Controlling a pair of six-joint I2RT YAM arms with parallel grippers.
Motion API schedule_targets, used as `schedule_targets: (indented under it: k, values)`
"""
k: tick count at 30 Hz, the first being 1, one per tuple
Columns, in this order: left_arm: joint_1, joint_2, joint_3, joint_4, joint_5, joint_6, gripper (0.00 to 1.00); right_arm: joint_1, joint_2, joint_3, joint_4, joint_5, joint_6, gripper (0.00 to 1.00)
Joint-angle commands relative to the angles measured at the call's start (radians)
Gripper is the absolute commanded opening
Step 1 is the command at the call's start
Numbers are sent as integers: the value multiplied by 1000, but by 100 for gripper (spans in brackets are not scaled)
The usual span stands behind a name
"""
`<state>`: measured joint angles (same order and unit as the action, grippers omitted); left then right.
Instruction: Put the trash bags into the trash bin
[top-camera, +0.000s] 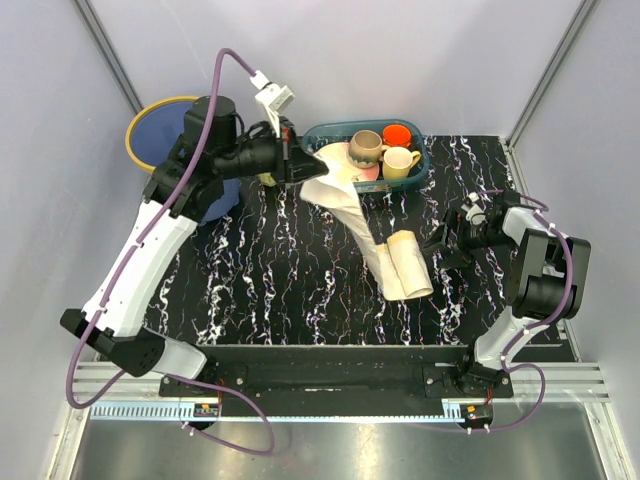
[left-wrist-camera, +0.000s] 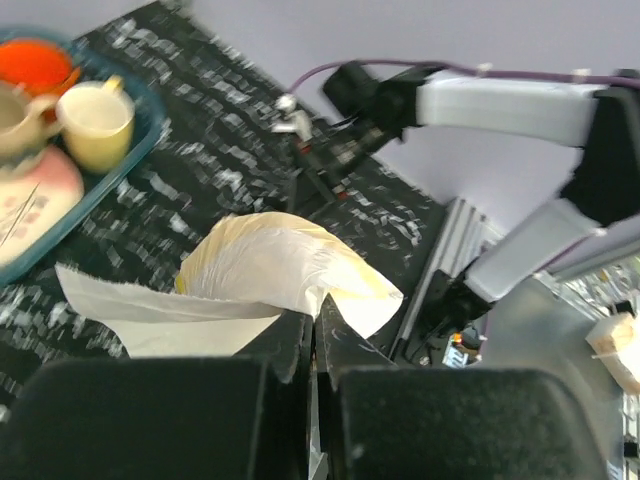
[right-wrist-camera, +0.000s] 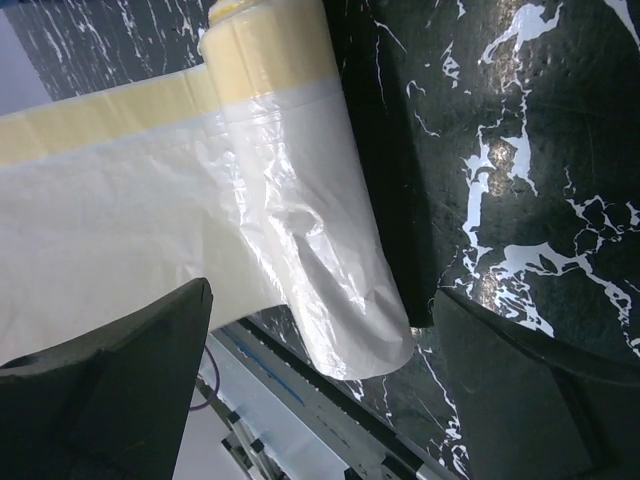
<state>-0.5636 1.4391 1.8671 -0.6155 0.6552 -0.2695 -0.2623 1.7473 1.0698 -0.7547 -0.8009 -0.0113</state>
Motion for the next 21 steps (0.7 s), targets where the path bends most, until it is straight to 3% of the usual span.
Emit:
schedule_targets:
  k: [1,10,21]
  values:
    - [109,-85,-103,-32,11,-5,0,49,-20,48,-61,37,-62,100]
    - [155,-157,-275,-39,-8,-17,0,227,-32,82,-61,307,-36,100]
    - [212,-181,-344,-61,-26,-19,0,434,0,99,-61,577,42,100]
